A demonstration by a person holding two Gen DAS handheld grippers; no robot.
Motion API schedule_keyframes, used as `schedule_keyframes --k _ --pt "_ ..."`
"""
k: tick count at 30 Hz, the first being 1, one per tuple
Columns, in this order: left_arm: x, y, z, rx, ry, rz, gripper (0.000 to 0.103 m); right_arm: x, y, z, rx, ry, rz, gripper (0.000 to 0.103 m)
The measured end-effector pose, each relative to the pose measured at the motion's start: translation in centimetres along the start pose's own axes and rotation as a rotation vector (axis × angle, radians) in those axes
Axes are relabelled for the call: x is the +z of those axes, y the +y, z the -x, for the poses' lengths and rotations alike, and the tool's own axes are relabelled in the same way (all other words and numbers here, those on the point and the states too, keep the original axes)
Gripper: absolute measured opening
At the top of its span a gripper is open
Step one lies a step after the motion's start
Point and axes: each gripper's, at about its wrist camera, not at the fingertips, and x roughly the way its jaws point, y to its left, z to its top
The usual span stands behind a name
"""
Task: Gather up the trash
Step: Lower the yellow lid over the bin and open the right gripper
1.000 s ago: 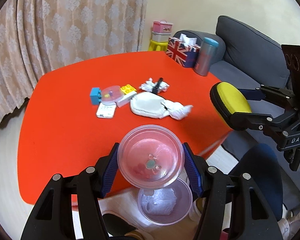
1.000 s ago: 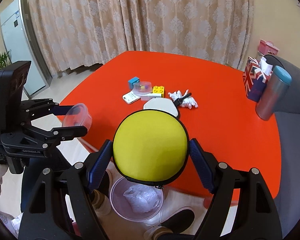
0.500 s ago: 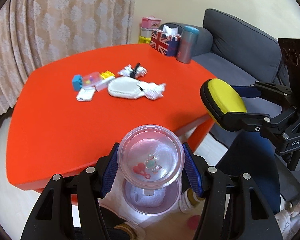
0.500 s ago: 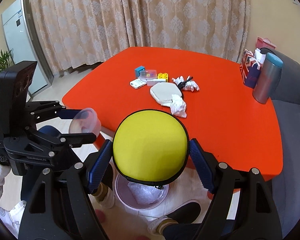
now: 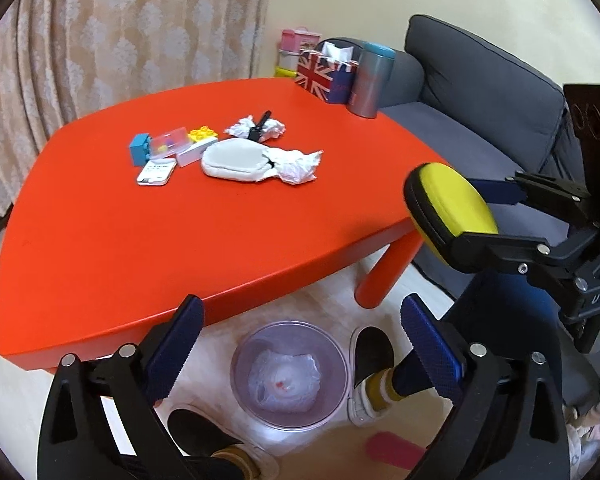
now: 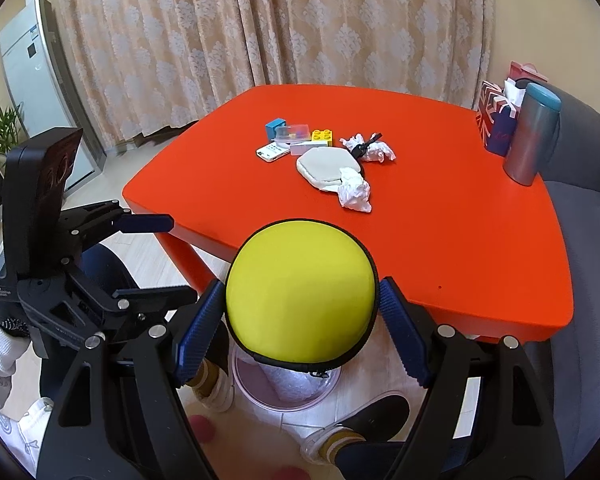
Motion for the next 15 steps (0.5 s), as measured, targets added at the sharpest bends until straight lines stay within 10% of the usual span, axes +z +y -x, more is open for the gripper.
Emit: schedule_keyframes --k 15 --pt "-0.5 1.7 1.7 0.034 -0.019 0.035 0.095 -0.2 1.0 -1.4 0.033 0.027 0.012 0.077"
